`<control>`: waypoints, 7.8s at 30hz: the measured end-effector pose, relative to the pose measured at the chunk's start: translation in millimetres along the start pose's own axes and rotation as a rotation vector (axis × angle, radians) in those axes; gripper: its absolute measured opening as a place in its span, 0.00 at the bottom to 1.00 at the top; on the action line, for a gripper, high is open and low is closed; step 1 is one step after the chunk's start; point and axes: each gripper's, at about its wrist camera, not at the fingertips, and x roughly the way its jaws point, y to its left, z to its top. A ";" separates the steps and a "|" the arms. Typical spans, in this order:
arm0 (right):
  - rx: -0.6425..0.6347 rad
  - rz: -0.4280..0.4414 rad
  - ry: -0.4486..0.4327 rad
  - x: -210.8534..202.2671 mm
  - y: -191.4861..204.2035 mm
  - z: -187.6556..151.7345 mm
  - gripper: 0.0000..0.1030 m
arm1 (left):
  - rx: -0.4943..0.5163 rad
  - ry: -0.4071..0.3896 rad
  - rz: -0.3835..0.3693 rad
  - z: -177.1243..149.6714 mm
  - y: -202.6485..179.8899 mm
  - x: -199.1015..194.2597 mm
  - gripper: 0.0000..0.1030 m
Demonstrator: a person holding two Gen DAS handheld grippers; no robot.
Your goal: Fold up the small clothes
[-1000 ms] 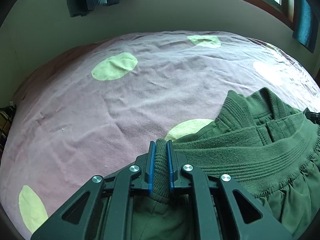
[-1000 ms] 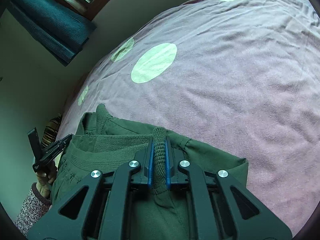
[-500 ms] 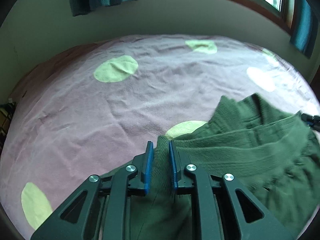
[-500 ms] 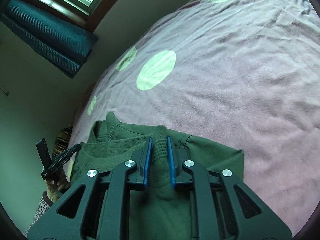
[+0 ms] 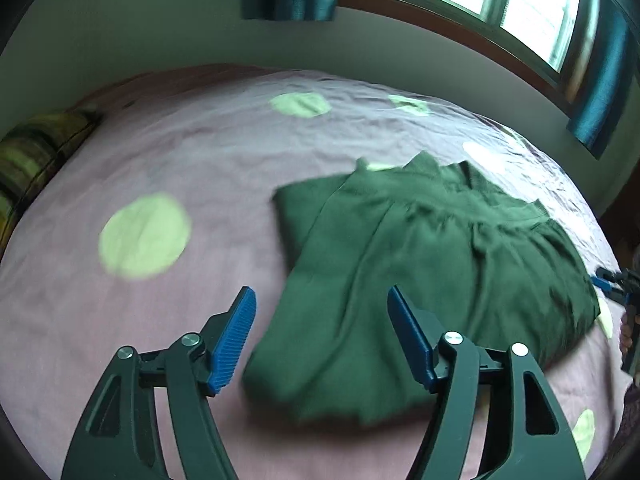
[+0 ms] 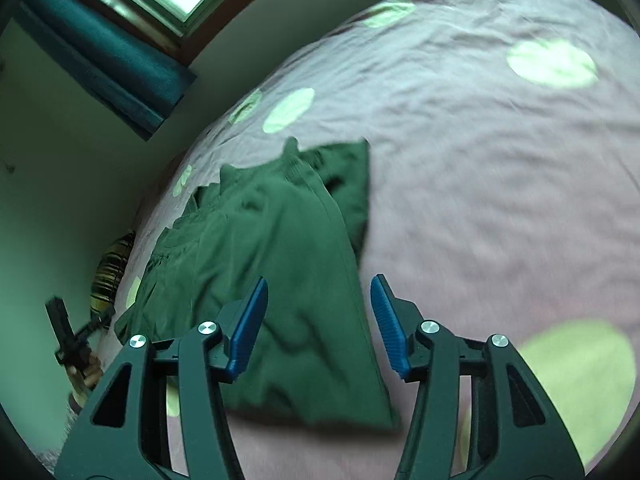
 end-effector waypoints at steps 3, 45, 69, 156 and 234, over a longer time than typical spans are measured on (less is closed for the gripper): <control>0.086 0.030 -0.002 -7.0 -15.7 -20.8 0.55 | -0.087 0.014 0.024 -16.6 13.1 -3.4 0.67; -0.050 0.215 0.240 127.9 160.7 -94.3 0.49 | -0.368 0.074 -0.072 -47.3 25.0 30.4 0.68; -0.023 0.176 0.201 157.8 195.5 -16.8 0.56 | -0.381 0.056 -0.098 -37.5 23.3 41.3 0.70; -0.289 0.211 0.145 116.6 214.2 -128.2 0.80 | -0.066 -0.119 -0.068 39.3 -113.7 -43.1 0.11; 0.028 0.203 0.008 -55.7 84.5 -18.0 0.81 | 0.241 -0.086 0.034 -88.1 -218.8 14.5 0.70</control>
